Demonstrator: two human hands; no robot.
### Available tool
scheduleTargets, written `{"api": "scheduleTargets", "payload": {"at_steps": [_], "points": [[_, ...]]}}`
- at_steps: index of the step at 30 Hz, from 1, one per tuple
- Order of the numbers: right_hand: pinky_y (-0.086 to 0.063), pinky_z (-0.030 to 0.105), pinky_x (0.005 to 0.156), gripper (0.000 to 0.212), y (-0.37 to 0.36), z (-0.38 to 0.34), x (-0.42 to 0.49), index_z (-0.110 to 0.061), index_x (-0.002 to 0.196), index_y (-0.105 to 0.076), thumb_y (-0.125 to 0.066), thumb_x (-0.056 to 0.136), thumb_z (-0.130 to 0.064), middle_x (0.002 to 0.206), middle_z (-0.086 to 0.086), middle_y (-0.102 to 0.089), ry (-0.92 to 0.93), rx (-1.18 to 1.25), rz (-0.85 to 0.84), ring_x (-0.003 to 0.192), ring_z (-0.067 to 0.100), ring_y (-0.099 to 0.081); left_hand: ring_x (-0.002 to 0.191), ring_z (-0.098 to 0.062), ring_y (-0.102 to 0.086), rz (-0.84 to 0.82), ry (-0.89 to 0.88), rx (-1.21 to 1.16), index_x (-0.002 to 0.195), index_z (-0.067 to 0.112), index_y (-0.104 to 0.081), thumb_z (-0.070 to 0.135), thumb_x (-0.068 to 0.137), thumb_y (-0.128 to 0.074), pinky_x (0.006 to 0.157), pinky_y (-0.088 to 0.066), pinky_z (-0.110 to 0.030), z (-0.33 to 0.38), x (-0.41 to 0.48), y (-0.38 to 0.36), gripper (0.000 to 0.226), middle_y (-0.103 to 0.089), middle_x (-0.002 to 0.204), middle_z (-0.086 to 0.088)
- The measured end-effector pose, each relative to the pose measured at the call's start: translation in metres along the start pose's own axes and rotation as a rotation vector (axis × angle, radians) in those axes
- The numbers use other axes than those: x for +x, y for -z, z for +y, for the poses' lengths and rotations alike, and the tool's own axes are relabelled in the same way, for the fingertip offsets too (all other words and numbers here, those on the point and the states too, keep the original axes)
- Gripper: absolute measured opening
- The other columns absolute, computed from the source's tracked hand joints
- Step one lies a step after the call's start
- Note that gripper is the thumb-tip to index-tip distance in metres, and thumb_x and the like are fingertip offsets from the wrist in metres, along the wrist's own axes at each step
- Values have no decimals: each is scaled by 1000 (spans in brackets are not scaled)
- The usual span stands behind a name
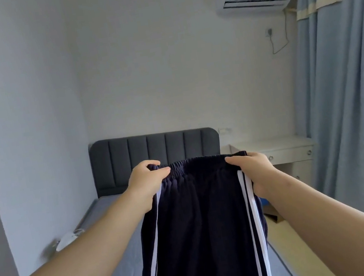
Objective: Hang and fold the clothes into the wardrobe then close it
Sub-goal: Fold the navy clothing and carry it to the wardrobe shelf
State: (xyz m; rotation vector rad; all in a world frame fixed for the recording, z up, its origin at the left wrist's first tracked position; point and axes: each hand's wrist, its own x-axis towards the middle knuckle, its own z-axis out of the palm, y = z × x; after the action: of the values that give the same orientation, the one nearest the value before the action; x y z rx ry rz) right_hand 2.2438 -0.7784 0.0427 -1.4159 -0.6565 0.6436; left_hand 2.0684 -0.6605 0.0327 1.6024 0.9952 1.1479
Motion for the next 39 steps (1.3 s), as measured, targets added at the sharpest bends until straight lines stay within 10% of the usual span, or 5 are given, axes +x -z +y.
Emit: {"api": "scheduleTargets", "payload": {"at_steps": [10, 18, 23, 30, 39], "points": [[-55, 41, 81, 9, -11, 5, -14, -8, 96, -53, -57, 88, -7, 92, 14, -61, 15, 38, -66, 85, 28, -61, 79, -9, -46, -60, -124, 29, 100, 17, -45, 18, 87, -59, 63, -36, -24, 6, -24, -38, 19, -48, 90, 5], [-51, 36, 72, 45, -23, 40, -34, -10, 104, -64, -43, 94, -48, 93, 10, -64, -148, 291, -244, 87, 27, -61, 102, -11, -49, -260, -124, -96, 115, 25, -42, 27, 82, -68, 72, -36, -18, -21, -54, -44, 42, -48, 110, 5], [-52, 26, 61, 20, -25, 66, -48, -7, 99, -69, -52, 93, -14, 87, 11, -65, -145, 321, -344, 69, 21, -65, 113, -13, -45, -308, -267, 131, 136, 21, -35, 17, 66, -81, 94, -41, -28, -50, -67, -39, 84, -39, 126, 2], [-47, 10, 57, 49, -29, 69, -44, -18, 114, -61, -34, 87, 13, 104, 2, -58, 184, -203, -172, 77, 9, -58, 66, -10, -47, -174, -115, -133, 97, 27, -42, -5, 71, -56, 58, -40, -21, -51, -61, -23, 44, -48, 85, 2], [-48, 34, 99, 68, -34, 63, -46, -60, 121, -34, -73, 78, -23, 134, -9, -46, 359, -68, -466, 122, 13, -49, 63, -14, -51, -409, 51, -557, 94, 30, -59, -4, 76, -30, 55, -47, -25, -29, -49, 26, 49, -52, 77, 1]]}}
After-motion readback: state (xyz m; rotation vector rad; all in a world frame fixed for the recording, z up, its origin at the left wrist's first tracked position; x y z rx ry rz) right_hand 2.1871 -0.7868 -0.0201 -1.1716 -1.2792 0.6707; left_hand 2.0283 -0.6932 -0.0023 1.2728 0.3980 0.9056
